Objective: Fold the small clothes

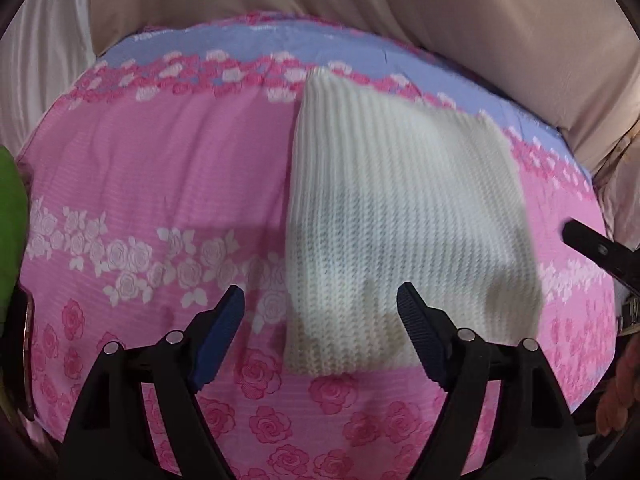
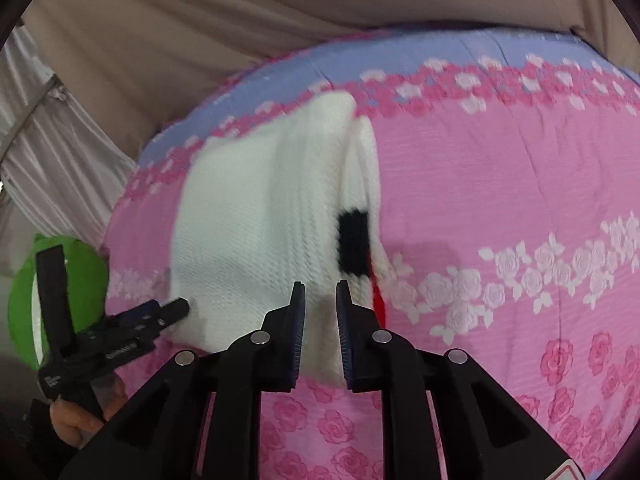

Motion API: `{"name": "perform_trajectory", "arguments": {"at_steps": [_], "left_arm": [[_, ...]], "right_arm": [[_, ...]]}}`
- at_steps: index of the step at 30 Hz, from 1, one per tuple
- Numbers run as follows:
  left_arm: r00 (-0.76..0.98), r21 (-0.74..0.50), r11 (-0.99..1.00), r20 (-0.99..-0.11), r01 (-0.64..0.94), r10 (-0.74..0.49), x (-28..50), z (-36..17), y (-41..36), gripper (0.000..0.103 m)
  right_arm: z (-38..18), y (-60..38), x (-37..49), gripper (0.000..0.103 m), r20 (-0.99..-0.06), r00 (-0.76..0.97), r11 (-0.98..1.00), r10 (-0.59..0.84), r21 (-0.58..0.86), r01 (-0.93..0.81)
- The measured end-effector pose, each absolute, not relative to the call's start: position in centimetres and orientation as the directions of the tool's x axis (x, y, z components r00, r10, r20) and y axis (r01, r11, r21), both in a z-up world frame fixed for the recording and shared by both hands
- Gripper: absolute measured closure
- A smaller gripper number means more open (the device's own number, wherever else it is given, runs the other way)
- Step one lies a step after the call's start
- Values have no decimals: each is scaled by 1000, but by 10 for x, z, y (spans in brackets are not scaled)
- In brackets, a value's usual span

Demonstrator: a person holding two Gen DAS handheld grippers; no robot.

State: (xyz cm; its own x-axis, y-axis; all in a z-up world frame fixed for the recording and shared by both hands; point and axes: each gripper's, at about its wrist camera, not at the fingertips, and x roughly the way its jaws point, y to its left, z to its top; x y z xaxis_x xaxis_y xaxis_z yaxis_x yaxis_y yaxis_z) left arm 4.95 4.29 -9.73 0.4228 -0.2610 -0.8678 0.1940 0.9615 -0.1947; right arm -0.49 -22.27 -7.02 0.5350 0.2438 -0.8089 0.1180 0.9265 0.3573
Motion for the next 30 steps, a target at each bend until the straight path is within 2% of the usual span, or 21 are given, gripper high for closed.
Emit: {"name": "perform_trajectory", "arguments": {"at_steps": [4, 6, 7, 10, 12, 15, 18, 20, 22, 24, 30], "left_arm": [[433, -179, 964, -866, 197, -250, 56, -88, 34, 26], [443, -150, 966, -866, 211, -232, 56, -82, 27, 26], [456, -128, 967, -862, 222, -219, 53, -78, 24, 26], [491, -85, 968, -849, 237, -195, 42, -72, 22, 23], [503, -60, 971, -847, 230, -172, 35, -71, 22, 14], [520, -28, 975, -843, 220, -141, 24, -71, 20, 11], [540, 5, 978, -834, 210, -112, 13, -69, 16, 8], [550, 16, 977, -829, 211, -105, 7, -68, 12, 8], [555, 34, 975, -826, 218, -95, 3, -67, 7, 8], [560, 43, 974, -823, 222, -91, -1, -67, 3, 8], [564, 49, 974, -821, 223, -88, -11, -66, -4, 8]], "right_arm": [[-57, -210, 38, 93, -810, 543, 957, 222, 287, 36], [-86, -207, 65, 95, -871, 464, 977, 163, 207, 46], [-112, -211, 80, 100, -907, 400, 984, 130, 169, 62], [-123, -227, 87, 100, -893, 410, 965, 184, 243, 97], [-107, -227, 82, 99, -888, 426, 959, 174, 250, 130], [-81, -226, 53, 91, -864, 483, 958, 143, 244, 152], [-68, -229, 13, 89, -843, 516, 939, 150, 285, 194], [-68, -231, -9, 80, -850, 511, 933, 128, 277, 228], [-71, -230, -25, 65, -866, 494, 930, 83, 246, 274], [-73, -227, -42, 56, -871, 491, 928, 28, 204, 310], [-75, -212, -64, 52, -869, 493, 947, -45, 120, 299]]}}
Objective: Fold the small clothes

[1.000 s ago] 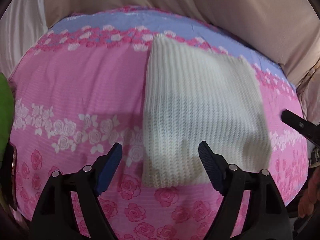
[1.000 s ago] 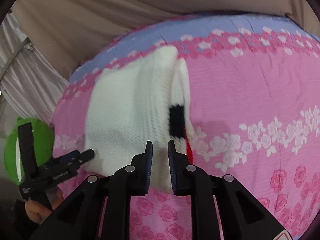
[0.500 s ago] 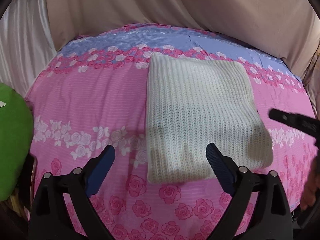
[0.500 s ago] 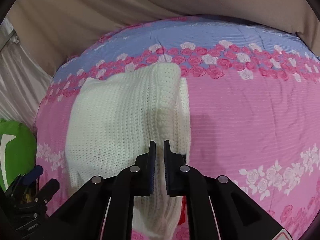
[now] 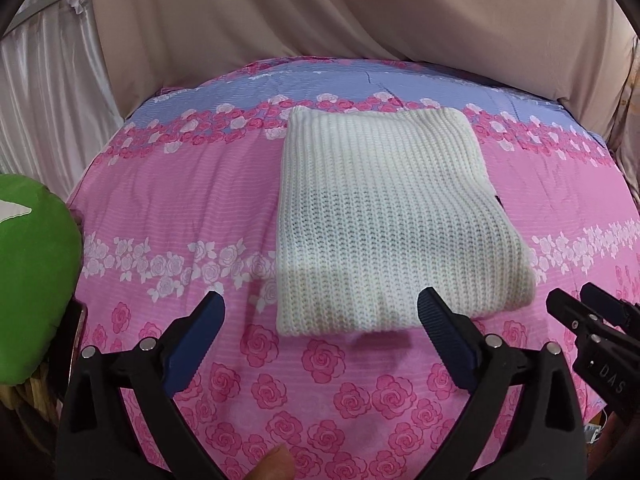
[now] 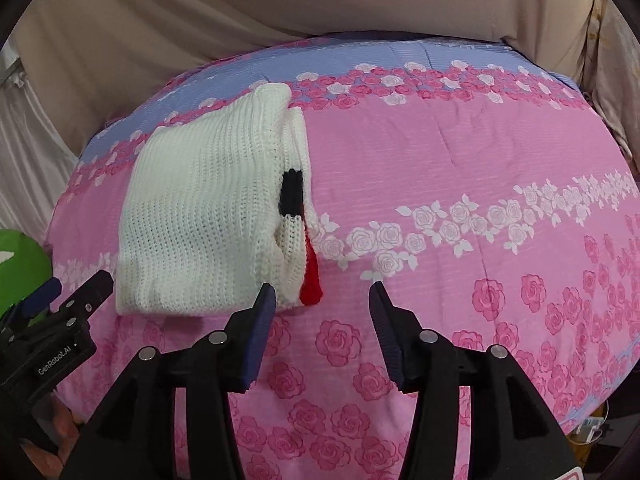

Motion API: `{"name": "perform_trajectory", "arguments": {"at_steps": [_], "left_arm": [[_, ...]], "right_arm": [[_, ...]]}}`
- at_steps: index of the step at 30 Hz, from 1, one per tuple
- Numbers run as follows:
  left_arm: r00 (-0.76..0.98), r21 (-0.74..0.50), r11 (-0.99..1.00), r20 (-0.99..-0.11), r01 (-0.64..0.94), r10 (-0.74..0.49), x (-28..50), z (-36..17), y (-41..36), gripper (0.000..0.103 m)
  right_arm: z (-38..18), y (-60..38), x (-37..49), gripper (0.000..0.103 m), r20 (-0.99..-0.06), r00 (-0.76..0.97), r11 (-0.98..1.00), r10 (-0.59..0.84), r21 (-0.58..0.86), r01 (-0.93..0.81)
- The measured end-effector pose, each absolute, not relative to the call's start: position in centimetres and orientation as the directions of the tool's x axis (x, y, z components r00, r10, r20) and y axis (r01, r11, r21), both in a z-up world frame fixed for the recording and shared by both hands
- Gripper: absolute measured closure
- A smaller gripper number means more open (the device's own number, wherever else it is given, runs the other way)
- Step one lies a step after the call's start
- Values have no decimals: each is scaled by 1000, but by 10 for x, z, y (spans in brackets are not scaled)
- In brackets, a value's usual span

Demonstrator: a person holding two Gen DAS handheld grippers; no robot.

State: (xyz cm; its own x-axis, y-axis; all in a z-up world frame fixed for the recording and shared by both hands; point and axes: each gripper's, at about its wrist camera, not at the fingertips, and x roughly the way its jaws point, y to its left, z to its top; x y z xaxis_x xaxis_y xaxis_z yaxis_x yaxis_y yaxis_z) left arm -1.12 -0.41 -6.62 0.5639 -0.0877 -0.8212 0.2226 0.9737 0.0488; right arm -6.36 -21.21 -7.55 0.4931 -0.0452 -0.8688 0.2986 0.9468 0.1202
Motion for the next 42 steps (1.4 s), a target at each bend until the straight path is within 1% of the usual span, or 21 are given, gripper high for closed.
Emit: {"name": "perform_trajectory", "arguments": {"at_steps": [4, 7, 11, 29, 42], "left_arm": [[567, 55, 975, -820, 217, -80, -18, -66, -4, 8], [569, 65, 974, -819, 215, -71, -21, -65, -5, 8], [569, 79, 975, -820, 207, -54, -25, -66, -5, 8], [561, 118, 976, -828, 185, -7, -29, -73, -12, 8], [588, 134, 976, -809, 172, 8, -29, -69, -19, 8]], "right_arm": [[-70, -201, -71, 45, -856, 513, 956, -69, 90, 280], [-66, -199, -75, 43, -847, 526, 954, -80, 87, 286], [-67, -196, -78, 43, -850, 521, 949, -78, 97, 300], [-67, -178, -79, 41, -854, 513, 967, -93, 45, 249], [-66, -172, -79, 40, -852, 514, 969, -103, 30, 244]]}}
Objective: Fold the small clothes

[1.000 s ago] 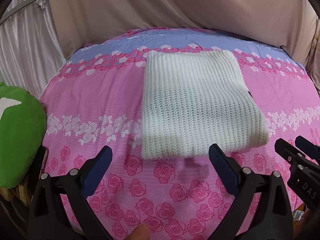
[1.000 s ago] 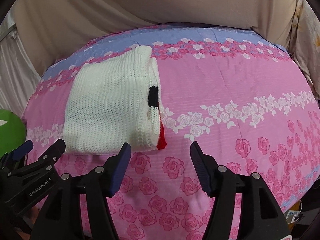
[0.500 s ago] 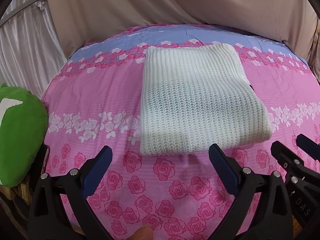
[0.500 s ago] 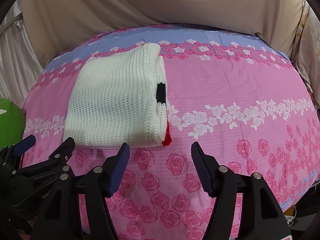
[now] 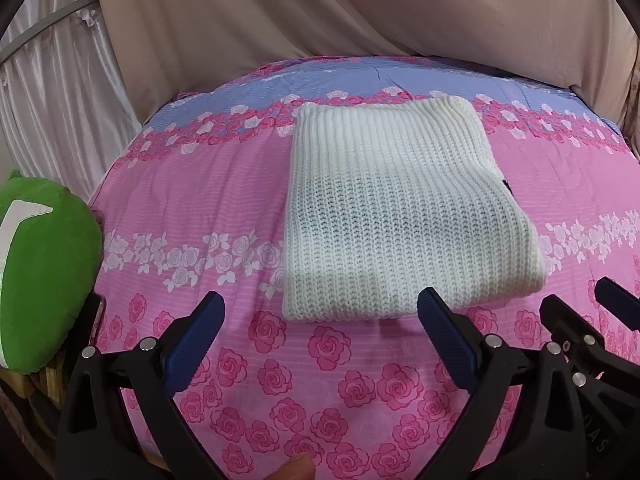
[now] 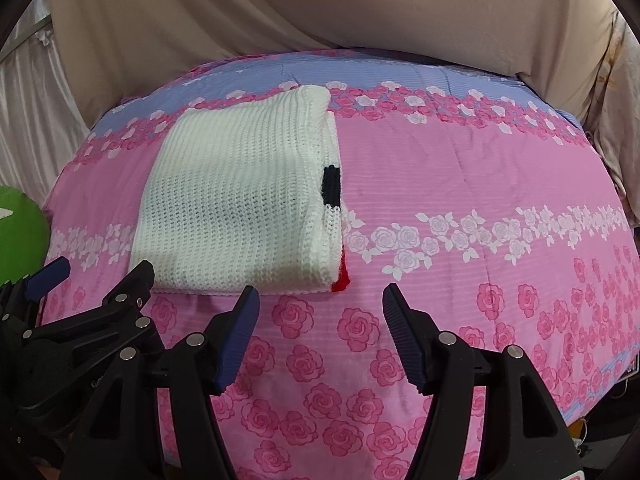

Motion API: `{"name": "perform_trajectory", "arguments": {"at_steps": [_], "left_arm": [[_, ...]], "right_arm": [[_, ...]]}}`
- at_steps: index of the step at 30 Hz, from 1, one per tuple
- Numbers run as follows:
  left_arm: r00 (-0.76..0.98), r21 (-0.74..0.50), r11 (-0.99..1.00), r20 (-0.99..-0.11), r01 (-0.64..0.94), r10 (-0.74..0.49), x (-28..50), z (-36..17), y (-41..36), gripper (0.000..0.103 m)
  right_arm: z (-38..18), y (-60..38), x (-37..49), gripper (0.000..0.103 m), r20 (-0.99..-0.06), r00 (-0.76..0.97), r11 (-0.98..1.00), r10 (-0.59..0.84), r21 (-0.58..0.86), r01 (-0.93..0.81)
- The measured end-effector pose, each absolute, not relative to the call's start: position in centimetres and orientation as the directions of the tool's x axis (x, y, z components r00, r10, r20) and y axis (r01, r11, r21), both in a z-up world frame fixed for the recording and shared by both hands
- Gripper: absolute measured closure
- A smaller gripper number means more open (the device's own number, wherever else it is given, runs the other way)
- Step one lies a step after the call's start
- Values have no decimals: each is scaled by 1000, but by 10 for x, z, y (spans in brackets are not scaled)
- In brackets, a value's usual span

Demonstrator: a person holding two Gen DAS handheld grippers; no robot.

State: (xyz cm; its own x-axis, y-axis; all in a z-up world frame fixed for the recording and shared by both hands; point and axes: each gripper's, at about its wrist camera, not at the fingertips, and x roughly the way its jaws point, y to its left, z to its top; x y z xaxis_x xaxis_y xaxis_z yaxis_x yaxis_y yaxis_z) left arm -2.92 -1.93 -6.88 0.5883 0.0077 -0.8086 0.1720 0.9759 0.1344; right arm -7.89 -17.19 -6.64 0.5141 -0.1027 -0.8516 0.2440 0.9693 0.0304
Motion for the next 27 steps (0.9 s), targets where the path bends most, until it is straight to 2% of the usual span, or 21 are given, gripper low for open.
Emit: {"name": "perform_trajectory", "arguments": {"at_steps": [19, 27], "left_arm": [[591, 128, 980, -806, 153, 13, -30, -69, -21, 8], [599, 131, 981, -800, 140, 21, -32, -70, -21, 5]], "right_arm": [[-66, -175, -78, 40, -853, 508, 968, -119, 14, 249], [-66, -174, -79, 40, -854, 507, 968, -119, 15, 252]]}}
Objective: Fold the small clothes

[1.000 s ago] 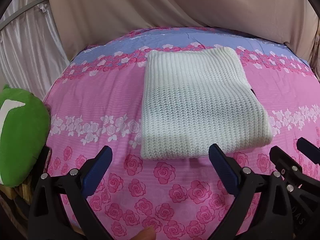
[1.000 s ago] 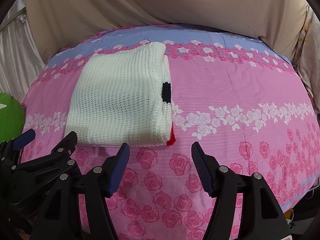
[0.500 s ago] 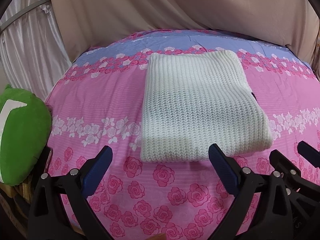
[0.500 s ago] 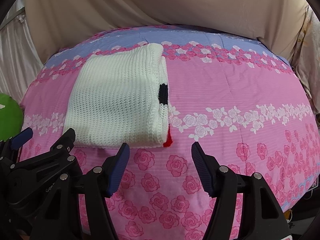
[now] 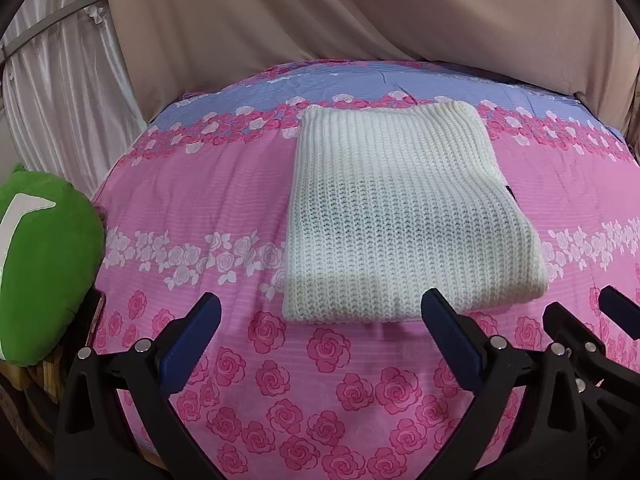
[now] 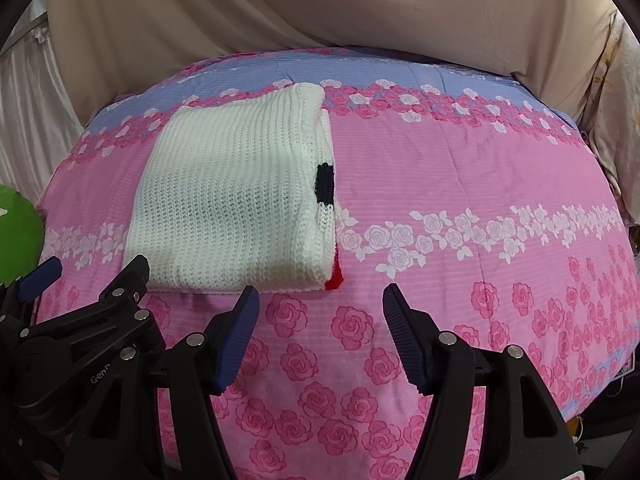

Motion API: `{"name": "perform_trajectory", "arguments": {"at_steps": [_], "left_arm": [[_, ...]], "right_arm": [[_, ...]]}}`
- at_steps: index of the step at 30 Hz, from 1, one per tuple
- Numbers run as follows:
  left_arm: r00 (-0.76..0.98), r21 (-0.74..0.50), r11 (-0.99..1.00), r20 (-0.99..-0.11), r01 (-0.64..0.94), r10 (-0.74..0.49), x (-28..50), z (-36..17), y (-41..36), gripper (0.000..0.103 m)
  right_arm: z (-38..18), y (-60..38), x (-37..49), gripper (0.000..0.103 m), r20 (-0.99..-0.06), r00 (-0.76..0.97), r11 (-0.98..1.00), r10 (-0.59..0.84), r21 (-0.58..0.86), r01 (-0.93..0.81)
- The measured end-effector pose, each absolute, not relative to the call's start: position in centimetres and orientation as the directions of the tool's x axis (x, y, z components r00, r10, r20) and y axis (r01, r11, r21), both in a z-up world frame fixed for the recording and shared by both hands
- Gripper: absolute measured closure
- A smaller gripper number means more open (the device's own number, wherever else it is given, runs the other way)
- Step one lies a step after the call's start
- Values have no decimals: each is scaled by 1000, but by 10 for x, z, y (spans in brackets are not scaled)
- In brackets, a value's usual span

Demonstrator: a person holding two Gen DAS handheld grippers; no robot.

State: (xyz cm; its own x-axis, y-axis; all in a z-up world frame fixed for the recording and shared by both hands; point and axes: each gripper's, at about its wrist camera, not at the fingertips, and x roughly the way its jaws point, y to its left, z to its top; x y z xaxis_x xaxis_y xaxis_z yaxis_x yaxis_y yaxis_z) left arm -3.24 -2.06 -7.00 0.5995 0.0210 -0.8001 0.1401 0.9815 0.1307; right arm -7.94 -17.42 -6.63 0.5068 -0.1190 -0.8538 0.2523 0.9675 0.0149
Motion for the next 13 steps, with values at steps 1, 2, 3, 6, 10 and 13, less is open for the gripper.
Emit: {"name": "perform_trajectory", "arguments": {"at_steps": [1, 2, 3, 6, 10, 13], "left_arm": [[596, 129, 982, -802, 141, 20, -32, -71, -20, 5], [594, 128, 982, -804, 140, 20, -33, -71, -21, 5], [593, 126, 982, -805, 140, 19, -32, -71, -20, 5], [589, 126, 982, -808, 139, 20, -33, -71, -21, 5], [585, 123, 983, -811, 139, 19, -33, -72, -21, 6], [586, 132, 982, -810, 135, 29, -34, -72, -22, 6]], "right_arm": [[-66, -175, -79, 40, -854, 507, 968, -121, 13, 252], [-66, -175, -79, 40, -853, 507, 967, -123, 11, 254], [-67, -175, -80, 40, -854, 506, 967, -124, 11, 256], [-67, -174, -81, 40, -856, 502, 966, -126, 8, 258], [-68, -174, -81, 40, -856, 501, 966, -127, 8, 258], [-67, -172, -81, 40, -857, 500, 966, -125, 10, 258]]}}
